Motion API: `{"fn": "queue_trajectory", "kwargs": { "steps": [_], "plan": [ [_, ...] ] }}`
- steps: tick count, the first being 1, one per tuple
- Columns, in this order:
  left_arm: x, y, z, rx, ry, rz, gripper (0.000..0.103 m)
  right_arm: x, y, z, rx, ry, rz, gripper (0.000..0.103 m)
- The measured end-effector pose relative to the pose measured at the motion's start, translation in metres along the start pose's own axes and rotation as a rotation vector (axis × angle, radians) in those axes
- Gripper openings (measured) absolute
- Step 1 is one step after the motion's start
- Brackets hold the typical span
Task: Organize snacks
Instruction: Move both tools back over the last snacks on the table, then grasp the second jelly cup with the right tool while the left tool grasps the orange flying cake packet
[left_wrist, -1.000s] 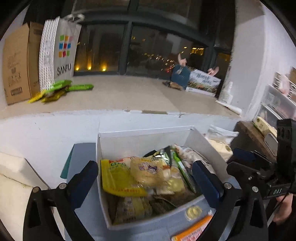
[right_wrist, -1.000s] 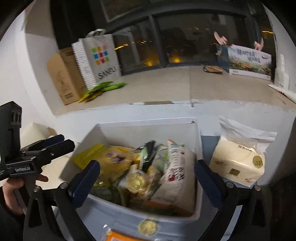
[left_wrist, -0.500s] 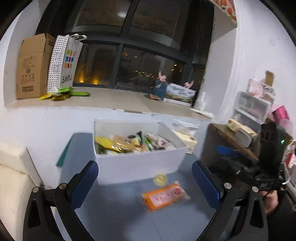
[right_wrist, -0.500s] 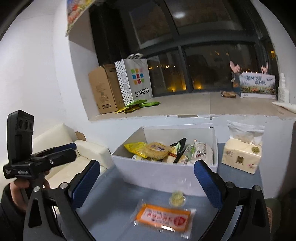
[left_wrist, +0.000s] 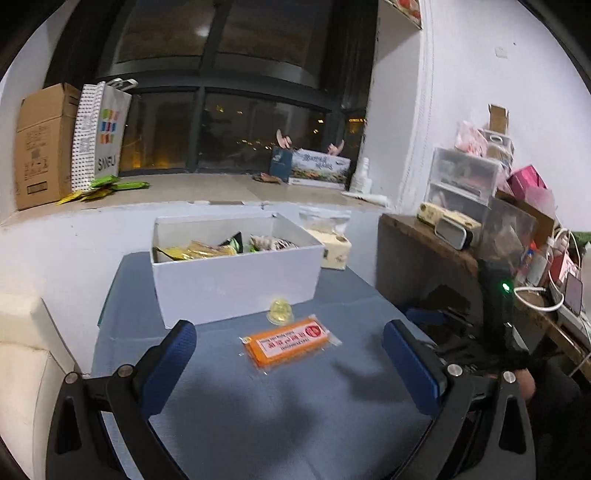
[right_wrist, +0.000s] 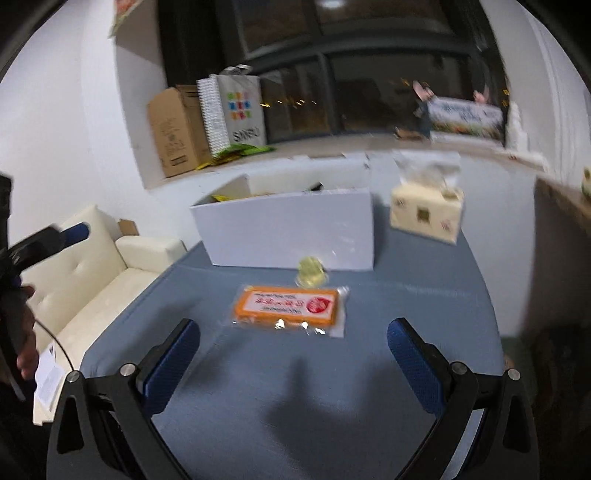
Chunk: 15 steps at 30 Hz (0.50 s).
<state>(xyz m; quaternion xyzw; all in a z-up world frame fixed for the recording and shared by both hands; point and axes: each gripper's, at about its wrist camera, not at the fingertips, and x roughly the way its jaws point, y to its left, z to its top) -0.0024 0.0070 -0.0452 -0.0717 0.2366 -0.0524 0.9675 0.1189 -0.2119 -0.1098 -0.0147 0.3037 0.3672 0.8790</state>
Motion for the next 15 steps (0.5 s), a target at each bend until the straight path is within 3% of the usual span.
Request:
{"fn": "queue_trajectory", "kwargs": {
  "steps": [7,15],
  "plan": [
    [0.004,-0.007,-0.006,0.038,0.029,-0.014,0.103,0.029,-0.003,0.014,-0.004,0.020,-0.038,0.103],
    [0.005,0.002,-0.013,0.027,0.057,0.000,0.103,0.115,0.000,0.054,-0.002,0.097,-0.029,0.103]
  ]
}}
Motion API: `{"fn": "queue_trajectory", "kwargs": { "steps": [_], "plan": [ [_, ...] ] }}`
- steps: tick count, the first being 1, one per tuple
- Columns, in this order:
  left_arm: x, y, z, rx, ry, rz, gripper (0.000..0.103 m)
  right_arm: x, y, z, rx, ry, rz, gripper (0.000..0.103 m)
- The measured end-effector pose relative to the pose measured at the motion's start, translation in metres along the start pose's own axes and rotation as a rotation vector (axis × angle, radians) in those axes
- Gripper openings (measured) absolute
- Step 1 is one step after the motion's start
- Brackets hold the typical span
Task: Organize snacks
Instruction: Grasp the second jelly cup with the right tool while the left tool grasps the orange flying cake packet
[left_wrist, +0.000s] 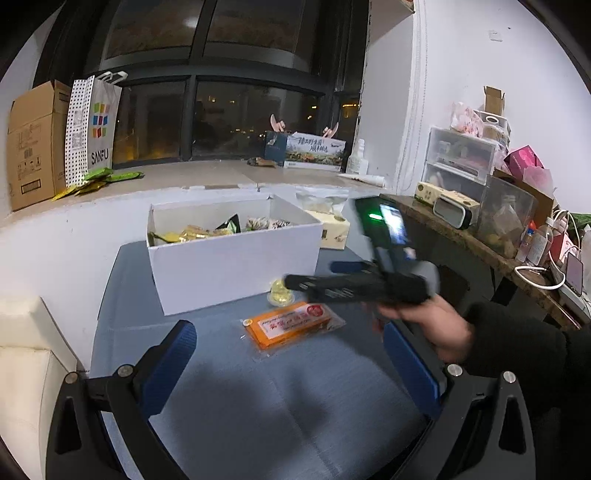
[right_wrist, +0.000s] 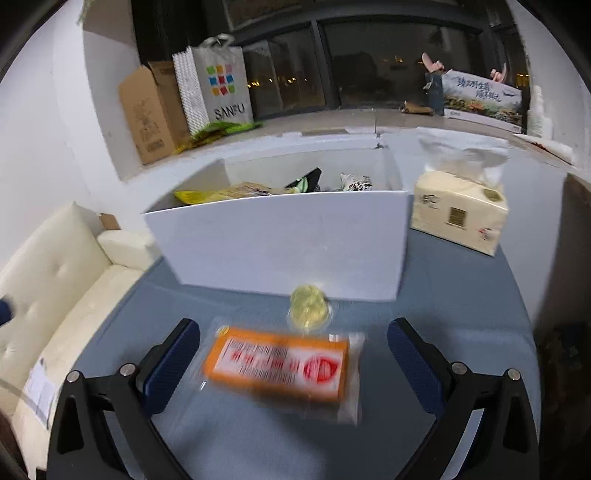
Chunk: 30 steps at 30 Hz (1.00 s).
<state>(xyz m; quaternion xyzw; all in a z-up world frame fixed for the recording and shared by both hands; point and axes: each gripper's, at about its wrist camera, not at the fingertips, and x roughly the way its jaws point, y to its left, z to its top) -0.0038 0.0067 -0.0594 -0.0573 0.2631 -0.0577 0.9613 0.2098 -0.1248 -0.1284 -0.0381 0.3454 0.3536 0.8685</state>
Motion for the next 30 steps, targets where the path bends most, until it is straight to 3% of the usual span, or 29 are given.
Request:
{"fn": "queue_trajectory", "kwargs": {
  "steps": [3,5,8,9,10,16,21,30],
  "plan": [
    [0.000,0.005,-0.003,-0.008,0.006,0.000,0.103,0.033,0.002,0.010,-0.004,0.036,-0.017,0.103],
    [0.000,0.009,-0.006,-0.014,0.012,0.006,0.103,0.057,0.001,0.012,0.001,0.073,-0.027,0.097],
    [0.002,0.014,-0.011,-0.022,0.025,0.016,0.103,0.078,0.000,0.011,-0.001,0.114,-0.053,0.070],
    [0.003,0.016,-0.012,-0.027,0.028,0.020,0.103,0.083,0.001,0.009,-0.006,0.129,-0.053,0.046],
    [0.005,0.017,-0.014,-0.034,0.036,0.021,0.103,0.090,0.003,0.006,-0.019,0.157,-0.069,0.037],
    [0.014,0.019,-0.016,-0.021,0.055,0.019,0.103,0.084,0.003,0.004,-0.039,0.152,-0.067,0.035],
    [0.040,0.015,-0.014,0.051,0.112,-0.010,0.103,0.046,-0.004,0.003,-0.008,0.090,-0.009,0.034],
    [0.133,0.004,-0.004,0.237,0.291,-0.188,0.103,-0.038,-0.024,0.002,0.006,-0.028,0.038,0.033]
  ]
}}
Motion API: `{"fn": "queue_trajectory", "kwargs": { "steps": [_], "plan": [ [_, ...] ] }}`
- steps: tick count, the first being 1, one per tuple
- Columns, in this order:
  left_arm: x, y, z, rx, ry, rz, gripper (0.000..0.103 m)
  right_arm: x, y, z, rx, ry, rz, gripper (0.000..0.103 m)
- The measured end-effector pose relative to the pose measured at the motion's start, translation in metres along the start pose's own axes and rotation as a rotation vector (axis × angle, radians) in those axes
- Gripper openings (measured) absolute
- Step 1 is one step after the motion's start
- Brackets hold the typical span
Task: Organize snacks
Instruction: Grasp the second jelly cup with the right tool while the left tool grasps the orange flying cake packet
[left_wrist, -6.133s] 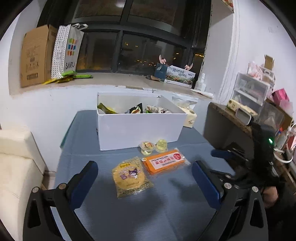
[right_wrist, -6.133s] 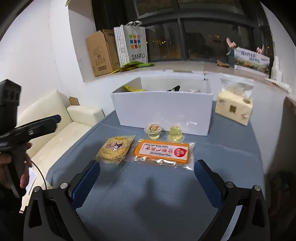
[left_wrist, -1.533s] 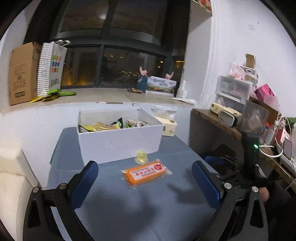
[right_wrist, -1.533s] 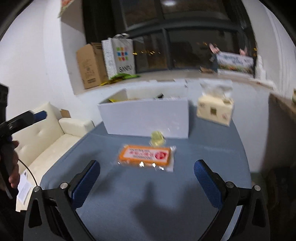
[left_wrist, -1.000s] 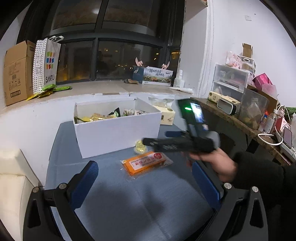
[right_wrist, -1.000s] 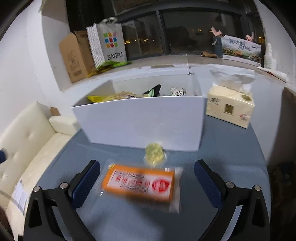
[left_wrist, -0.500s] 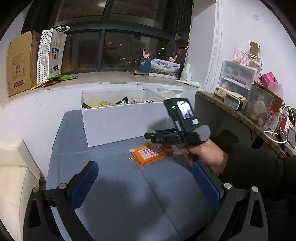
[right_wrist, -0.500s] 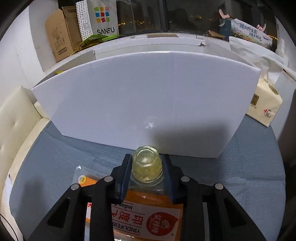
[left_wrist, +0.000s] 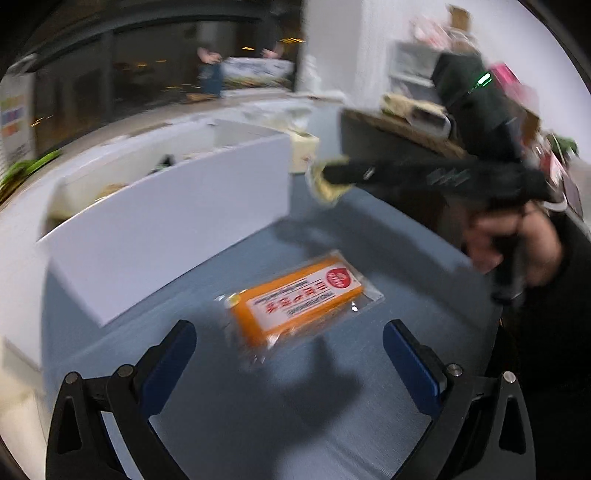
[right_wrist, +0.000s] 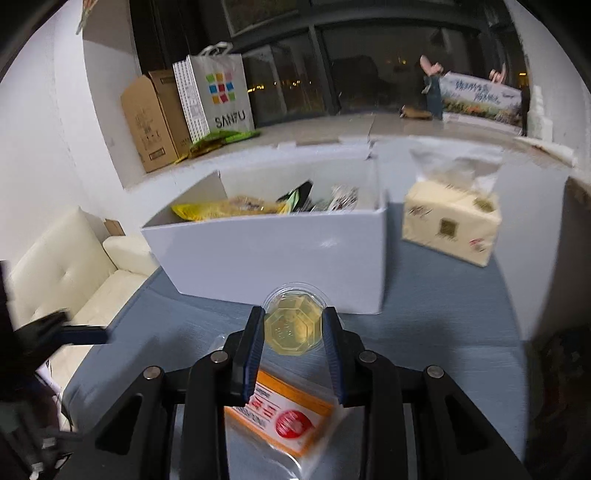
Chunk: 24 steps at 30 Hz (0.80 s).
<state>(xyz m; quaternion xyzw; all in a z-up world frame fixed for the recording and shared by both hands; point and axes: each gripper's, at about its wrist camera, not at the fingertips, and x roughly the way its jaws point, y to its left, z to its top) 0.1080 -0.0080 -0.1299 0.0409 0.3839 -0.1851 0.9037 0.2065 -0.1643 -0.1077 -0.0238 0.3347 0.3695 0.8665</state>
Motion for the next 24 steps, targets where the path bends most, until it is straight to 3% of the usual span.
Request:
{"fn": "queue_trajectory", "kwargs": {
  "steps": [7,9,18,24],
  "plan": [
    [0.068,-0.014,0.029,0.307,0.190,-0.087,0.103,-0.048,-0.019,-0.009,0.055,-0.052,0.048,0.033],
    [0.081,-0.014,0.036,0.344,0.222,-0.124,0.103,-0.062,-0.022,-0.015,0.058,-0.065,0.054,0.033],
    [0.121,-0.011,0.040,0.432,0.374,-0.275,0.103,-0.102,-0.041,-0.041,0.130,-0.084,0.075,0.033],
    [0.122,-0.007,0.043,0.445,0.338,-0.273,0.103,-0.105,-0.039,-0.043,0.128,-0.087,0.093,0.033]
  ]
}}
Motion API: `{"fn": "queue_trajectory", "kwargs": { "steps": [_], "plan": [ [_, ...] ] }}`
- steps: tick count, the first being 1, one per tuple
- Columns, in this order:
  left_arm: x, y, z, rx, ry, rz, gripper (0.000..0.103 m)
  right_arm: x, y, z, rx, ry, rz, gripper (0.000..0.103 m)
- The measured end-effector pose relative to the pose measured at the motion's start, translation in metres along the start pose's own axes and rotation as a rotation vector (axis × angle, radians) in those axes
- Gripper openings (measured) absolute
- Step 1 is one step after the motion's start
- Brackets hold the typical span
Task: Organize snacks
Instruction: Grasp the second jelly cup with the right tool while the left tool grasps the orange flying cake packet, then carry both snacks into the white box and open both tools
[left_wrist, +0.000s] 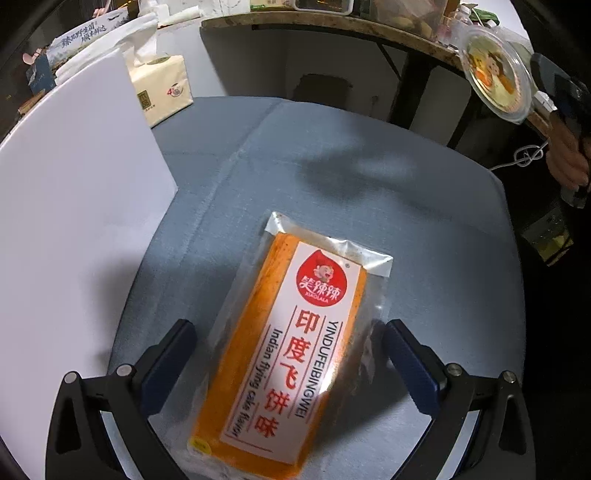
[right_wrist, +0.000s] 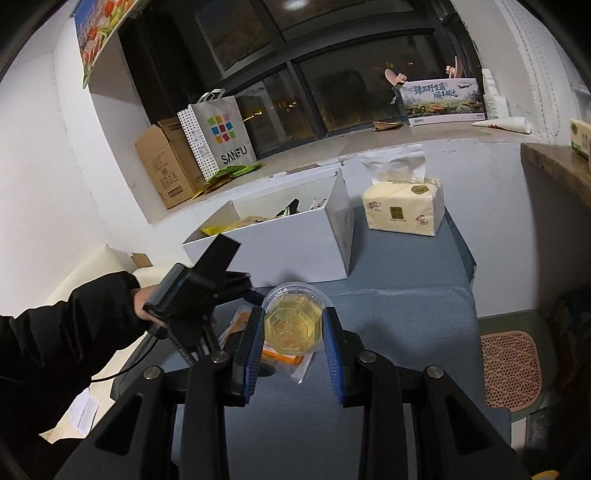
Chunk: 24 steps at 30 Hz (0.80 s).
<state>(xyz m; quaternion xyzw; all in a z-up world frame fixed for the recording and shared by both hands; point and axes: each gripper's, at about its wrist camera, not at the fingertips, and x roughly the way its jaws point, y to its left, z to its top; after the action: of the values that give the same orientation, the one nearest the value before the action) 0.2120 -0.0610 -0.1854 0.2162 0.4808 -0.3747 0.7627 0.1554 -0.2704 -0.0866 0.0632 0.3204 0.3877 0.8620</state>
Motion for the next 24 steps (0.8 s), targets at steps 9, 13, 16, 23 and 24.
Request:
{"fn": "queue_trajectory", "kwargs": {
  "steps": [9,13,16,23,24],
  "plan": [
    [-0.043,-0.017,-0.036,-0.236,-0.144,0.143,0.061,0.011,0.005,-0.007,-0.001,0.026,0.007,0.034],
    [-0.096,-0.033,-0.064,-0.439,-0.345,0.178,0.061,0.013,0.008,-0.007,-0.007,0.026,0.005,0.034],
    [-0.138,-0.044,-0.089,-0.587,-0.490,0.213,0.061,0.013,0.012,-0.006,-0.013,0.018,0.009,0.034],
    [-0.195,-0.031,-0.114,-0.802,-0.710,0.245,0.061,0.024,0.031,0.009,-0.064,0.018,0.026,0.034],
    [-0.198,-0.021,-0.114,-0.817,-0.729,0.242,0.061,0.026,0.035,0.013,-0.074,0.013,0.029,0.034]
  ]
}}
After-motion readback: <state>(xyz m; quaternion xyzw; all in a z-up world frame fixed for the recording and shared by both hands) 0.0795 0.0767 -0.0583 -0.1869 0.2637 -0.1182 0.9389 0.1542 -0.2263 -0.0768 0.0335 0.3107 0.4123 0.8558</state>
